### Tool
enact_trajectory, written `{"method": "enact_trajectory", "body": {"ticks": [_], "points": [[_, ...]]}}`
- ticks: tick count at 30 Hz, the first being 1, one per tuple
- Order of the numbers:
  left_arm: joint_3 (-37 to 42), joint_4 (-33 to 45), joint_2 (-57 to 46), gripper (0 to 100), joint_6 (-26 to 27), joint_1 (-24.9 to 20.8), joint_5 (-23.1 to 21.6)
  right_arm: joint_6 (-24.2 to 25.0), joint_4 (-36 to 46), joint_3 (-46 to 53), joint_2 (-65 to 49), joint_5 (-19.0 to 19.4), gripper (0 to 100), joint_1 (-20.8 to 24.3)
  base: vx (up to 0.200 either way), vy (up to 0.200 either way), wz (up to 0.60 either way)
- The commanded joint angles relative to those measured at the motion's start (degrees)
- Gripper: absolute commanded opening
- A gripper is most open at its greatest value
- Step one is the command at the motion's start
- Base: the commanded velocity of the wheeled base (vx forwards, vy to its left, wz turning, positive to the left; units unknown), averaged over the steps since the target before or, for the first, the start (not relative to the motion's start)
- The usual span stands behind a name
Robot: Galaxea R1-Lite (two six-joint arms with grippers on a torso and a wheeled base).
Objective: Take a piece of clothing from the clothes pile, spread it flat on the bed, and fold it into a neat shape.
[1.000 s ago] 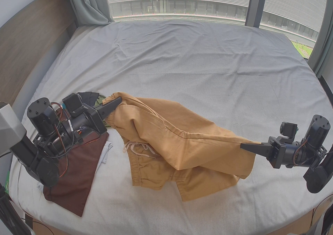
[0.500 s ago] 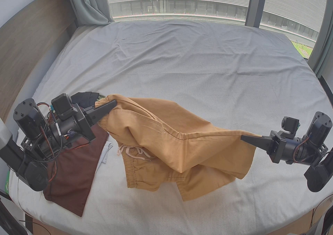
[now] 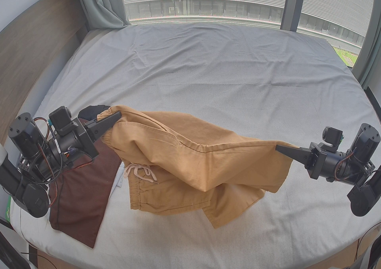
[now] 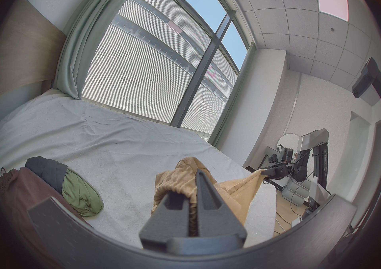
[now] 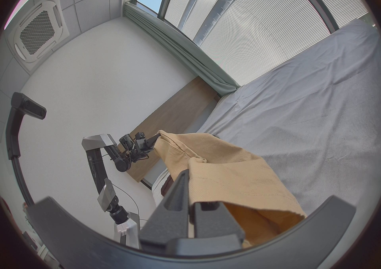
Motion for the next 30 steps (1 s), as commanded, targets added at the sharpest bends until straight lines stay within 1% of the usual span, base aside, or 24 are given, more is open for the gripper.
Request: {"method": "enact_trajectory", "body": {"ticks": [1,10,25,30], "points": [[-0.22,-0.03,1.38,0,0.29,0.14,0.18,0.01,-0.06,-0.73,0.12,-0.06,0,-0.18,0.0,0.0,0.0],[-1.01,-0.12,3.66,0,0.47,0.93,0.35,1.33,-0.06,-1.52,0.12,-0.15,0,-0.7,0.0,0.0,0.0],[-2.77,-0.12,5.42,0,0.56,1.72,0.53,4.58,-0.06,-3.1,0.21,-0.15,0,-3.52,0.0,0.0,0.0],[-3.21,-0.12,5.69,0,0.65,1.99,0.62,4.58,-0.06,-3.63,0.03,-0.15,0,-4.13,0.0,0.0,0.0]]}}
